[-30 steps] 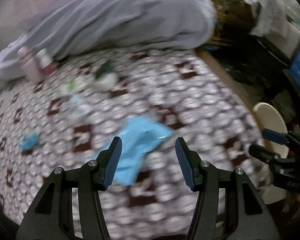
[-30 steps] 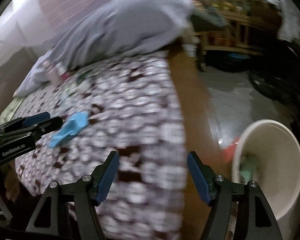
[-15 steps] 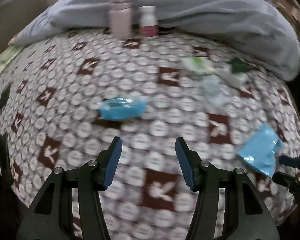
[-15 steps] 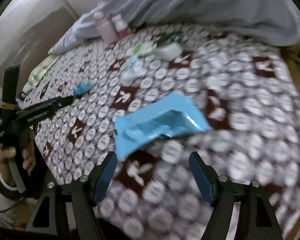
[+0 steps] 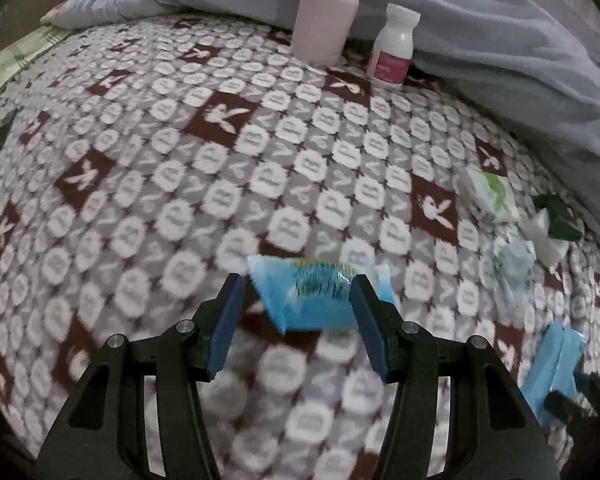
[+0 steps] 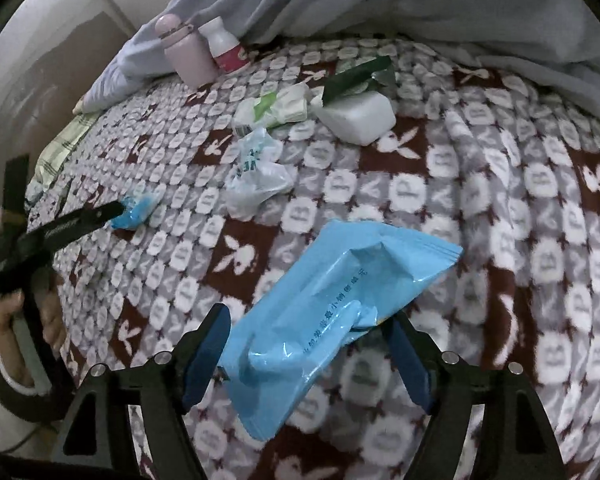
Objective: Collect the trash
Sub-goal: 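Grasp the blue wrapper with the right tool while the left tool grasps the blue candy packet, then carry the blue wrapper and blue candy packet over the white bucket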
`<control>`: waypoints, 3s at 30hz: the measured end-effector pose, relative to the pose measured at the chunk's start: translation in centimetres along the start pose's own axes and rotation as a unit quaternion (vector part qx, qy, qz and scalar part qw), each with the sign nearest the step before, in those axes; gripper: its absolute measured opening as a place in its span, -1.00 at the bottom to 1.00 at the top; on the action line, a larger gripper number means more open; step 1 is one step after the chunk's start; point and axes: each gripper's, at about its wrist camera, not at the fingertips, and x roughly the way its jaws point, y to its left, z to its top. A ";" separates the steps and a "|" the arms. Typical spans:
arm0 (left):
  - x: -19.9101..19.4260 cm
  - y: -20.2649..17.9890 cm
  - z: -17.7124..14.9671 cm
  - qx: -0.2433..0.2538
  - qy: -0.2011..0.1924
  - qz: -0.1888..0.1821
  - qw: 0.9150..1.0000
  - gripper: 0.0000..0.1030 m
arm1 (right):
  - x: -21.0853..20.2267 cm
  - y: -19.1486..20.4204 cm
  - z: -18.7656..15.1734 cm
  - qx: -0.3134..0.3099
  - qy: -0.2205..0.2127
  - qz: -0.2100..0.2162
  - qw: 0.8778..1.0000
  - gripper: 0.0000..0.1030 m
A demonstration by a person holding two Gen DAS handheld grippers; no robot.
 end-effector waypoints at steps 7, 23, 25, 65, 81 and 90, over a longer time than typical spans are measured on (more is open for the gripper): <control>1.8 -2.6 -0.7 0.052 0.004 0.000 0.999 0.29 | 1.3 -0.2 0.5 0.011 -0.005 -0.005 1.000 0.51; -6.4 -6.5 -5.4 0.084 -0.018 -0.117 0.989 -0.07 | -6.1 -0.8 -3.8 -0.030 -0.073 0.031 0.996 -0.33; -7.4 -8.9 -6.3 0.109 -0.018 -0.124 0.986 -0.07 | -7.4 -1.4 -4.5 -0.020 -0.084 0.034 0.996 -0.33; -16.3 -39.0 -18.7 0.381 -0.062 -0.186 0.903 -0.07 | -25.7 -20.1 -18.2 0.132 -0.199 -0.093 0.967 -0.47; -15.7 -49.5 -24.4 0.428 -0.010 -0.245 0.870 -0.07 | -27.9 -28.2 -23.2 0.209 -0.200 -0.144 0.946 -0.47; -14.4 -53.7 -26.8 0.441 0.016 -0.257 0.860 -0.07 | -27.8 -31.9 -25.1 0.252 -0.202 -0.151 0.934 -0.47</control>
